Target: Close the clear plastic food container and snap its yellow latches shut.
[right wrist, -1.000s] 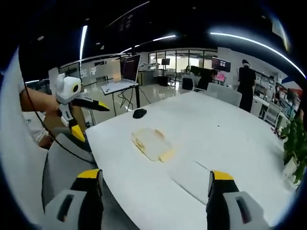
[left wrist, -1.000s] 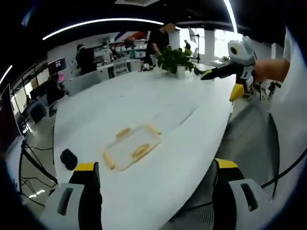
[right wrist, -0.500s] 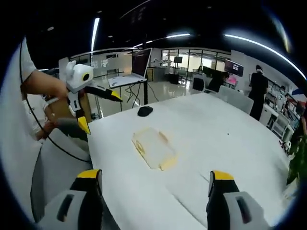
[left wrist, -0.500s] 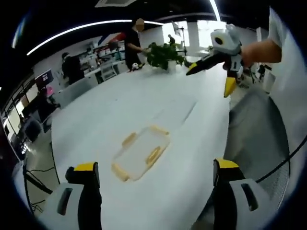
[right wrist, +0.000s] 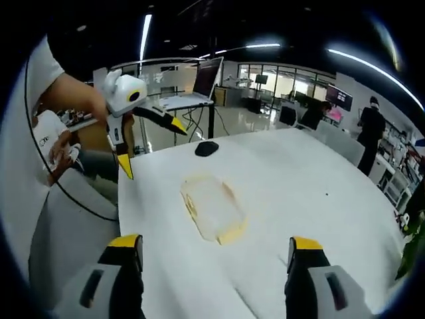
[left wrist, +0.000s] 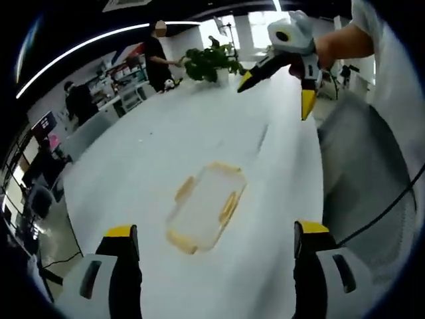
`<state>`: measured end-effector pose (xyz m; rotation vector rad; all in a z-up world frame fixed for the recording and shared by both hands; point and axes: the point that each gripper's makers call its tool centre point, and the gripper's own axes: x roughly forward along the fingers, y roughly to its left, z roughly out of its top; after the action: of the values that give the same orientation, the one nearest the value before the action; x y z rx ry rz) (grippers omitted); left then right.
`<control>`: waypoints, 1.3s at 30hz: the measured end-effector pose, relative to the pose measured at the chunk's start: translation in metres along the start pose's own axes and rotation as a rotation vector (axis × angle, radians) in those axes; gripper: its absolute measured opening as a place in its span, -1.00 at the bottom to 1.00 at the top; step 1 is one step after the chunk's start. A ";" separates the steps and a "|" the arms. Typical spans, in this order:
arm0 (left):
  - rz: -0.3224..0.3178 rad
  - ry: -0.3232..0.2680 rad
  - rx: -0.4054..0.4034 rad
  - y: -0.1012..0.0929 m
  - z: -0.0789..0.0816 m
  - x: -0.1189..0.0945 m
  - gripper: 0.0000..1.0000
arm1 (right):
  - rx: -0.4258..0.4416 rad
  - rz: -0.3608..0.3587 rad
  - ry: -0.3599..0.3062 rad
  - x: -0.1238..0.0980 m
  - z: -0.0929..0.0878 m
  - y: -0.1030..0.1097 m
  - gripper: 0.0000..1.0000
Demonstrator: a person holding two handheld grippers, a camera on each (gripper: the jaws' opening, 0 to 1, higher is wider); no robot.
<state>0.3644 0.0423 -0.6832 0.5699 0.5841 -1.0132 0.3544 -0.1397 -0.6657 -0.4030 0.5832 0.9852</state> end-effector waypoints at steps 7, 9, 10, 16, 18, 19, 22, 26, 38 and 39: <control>-0.033 0.033 0.046 0.020 -0.010 0.008 0.86 | -0.044 0.016 0.033 0.015 -0.003 -0.010 0.75; -0.049 0.044 0.055 0.024 -0.013 0.011 0.85 | -0.051 0.022 0.040 0.019 -0.003 -0.012 0.74; -0.055 0.051 0.064 0.026 -0.015 0.013 0.86 | -0.055 0.027 0.040 0.021 -0.003 -0.014 0.73; -0.059 0.091 0.111 0.046 -0.030 0.023 0.78 | -0.089 0.040 0.072 0.036 -0.006 -0.022 0.71; -0.077 0.091 0.124 0.047 -0.031 0.025 0.75 | -0.105 0.051 0.086 0.042 -0.008 -0.023 0.70; -0.083 0.096 0.147 0.048 -0.032 0.026 0.74 | -0.118 0.062 0.092 0.046 -0.009 -0.022 0.68; -0.114 0.099 0.172 0.048 -0.033 0.031 0.73 | -0.142 0.079 0.106 0.053 -0.012 -0.023 0.67; -0.167 0.109 0.208 0.047 -0.036 0.039 0.70 | -0.162 0.095 0.112 0.063 -0.012 -0.026 0.60; -0.265 0.171 0.304 0.055 -0.057 0.060 0.52 | -0.224 0.140 0.162 0.089 -0.023 -0.031 0.43; -0.269 0.173 0.298 0.057 -0.057 0.061 0.53 | -0.234 0.138 0.168 0.091 -0.024 -0.033 0.43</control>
<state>0.4300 0.0677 -0.7562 0.8649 0.6798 -1.3258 0.4143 -0.1096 -0.7397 -0.6657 0.6561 1.1637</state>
